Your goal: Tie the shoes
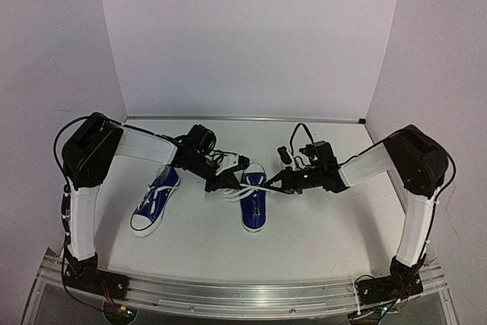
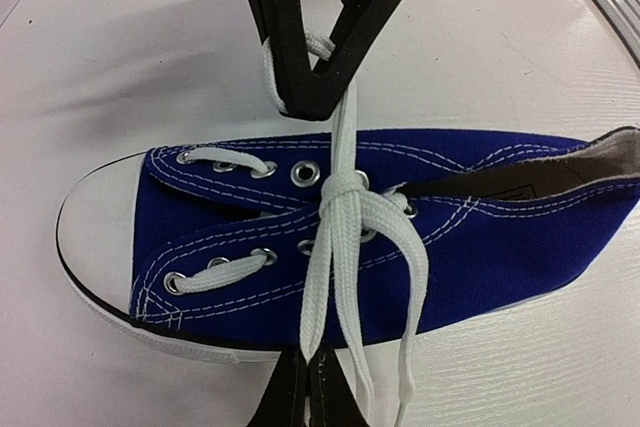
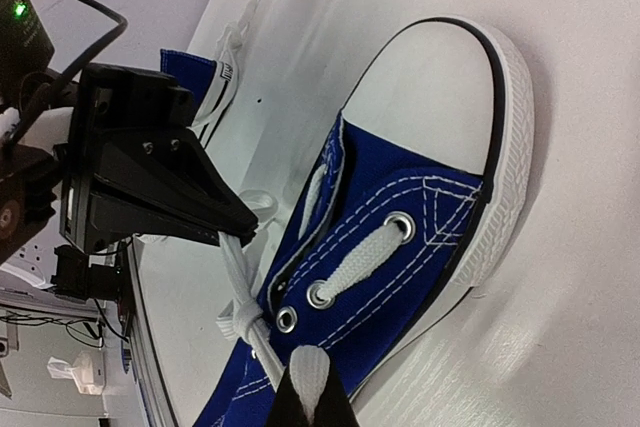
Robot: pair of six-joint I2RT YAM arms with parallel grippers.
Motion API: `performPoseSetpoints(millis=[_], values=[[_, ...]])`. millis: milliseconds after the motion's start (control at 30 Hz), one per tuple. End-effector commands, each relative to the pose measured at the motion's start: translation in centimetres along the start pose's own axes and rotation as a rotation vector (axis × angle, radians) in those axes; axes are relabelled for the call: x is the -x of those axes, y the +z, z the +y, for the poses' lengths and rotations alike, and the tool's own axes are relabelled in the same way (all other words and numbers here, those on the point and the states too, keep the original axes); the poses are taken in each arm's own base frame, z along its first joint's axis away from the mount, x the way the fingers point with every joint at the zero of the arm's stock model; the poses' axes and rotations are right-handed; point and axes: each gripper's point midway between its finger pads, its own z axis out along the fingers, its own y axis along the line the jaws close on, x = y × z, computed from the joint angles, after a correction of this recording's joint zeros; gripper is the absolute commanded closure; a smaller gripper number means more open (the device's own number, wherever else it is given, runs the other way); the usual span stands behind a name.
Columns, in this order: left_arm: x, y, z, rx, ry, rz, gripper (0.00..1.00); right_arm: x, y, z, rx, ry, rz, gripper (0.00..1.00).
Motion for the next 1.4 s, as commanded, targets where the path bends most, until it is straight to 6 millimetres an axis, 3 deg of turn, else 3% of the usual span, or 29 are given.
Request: performPoseSetpoints(millis=[0,133,167,200,233,300,400,433,600,667,733,900,1133,1367], values=[[1.2,-2.2,1.5,0.070,0.027,-0.004,1.00,0.3,-1.1,-0.5,-0.050,-0.024,-0.019,1.00],[2.0,-2.4,1.6,0.092,0.040,0.000,0.99,1.0,-1.1,0.9,0.003,-0.041,-0.013,1.00],[2.6,-2.6,1.8,0.106,0.040,-0.009,0.94,1.5,-1.1,1.6,0.021,-0.051,-0.015,0.97],[3.3,-3.0,2.0,0.123,0.036,-0.024,0.87,2.0,-1.3,2.4,0.037,-0.063,-0.020,0.88],[4.3,-3.7,2.4,0.150,0.022,-0.046,0.75,2.7,-1.6,3.1,0.047,-0.074,-0.030,0.75],[5.5,-4.8,3.1,0.198,-0.005,-0.071,0.45,3.9,-2.2,4.4,0.051,-0.094,-0.049,0.58],[7.4,-6.8,4.2,0.278,-0.050,-0.096,0.03,5.7,-3.5,6.0,0.028,-0.125,-0.080,0.48],[7.8,-7.6,4.9,0.323,-0.090,-0.098,0.01,6.2,-4.0,6.4,0.012,-0.138,-0.093,0.46],[7.9,-12.0,9.0,0.556,-0.378,-0.082,0.00,8.6,-7.7,7.4,-0.087,-0.183,-0.183,0.28],[6.5,-14.1,10.5,0.684,-0.529,-0.058,0.01,9.0,-9.2,7.2,-0.115,-0.184,-0.211,0.17],[4.5,-15.8,10.6,0.771,-0.666,-0.009,0.00,8.8,-10.2,7.1,-0.131,-0.182,-0.223,0.06],[-0.4,-17.0,6.6,0.825,-0.892,0.082,0.00,6.1,-10.5,6.2,-0.131,-0.153,-0.174,0.02],[-4.0,-17.5,1.6,0.811,-1.004,0.051,0.00,1.3,-10.1,2.9,-0.178,-0.078,-0.099,0.02],[-6.1,-16.6,0.7,0.819,-1.086,0.084,0.00,-1.1,-11.0,1.4,-0.230,-0.049,-0.110,0.03]])
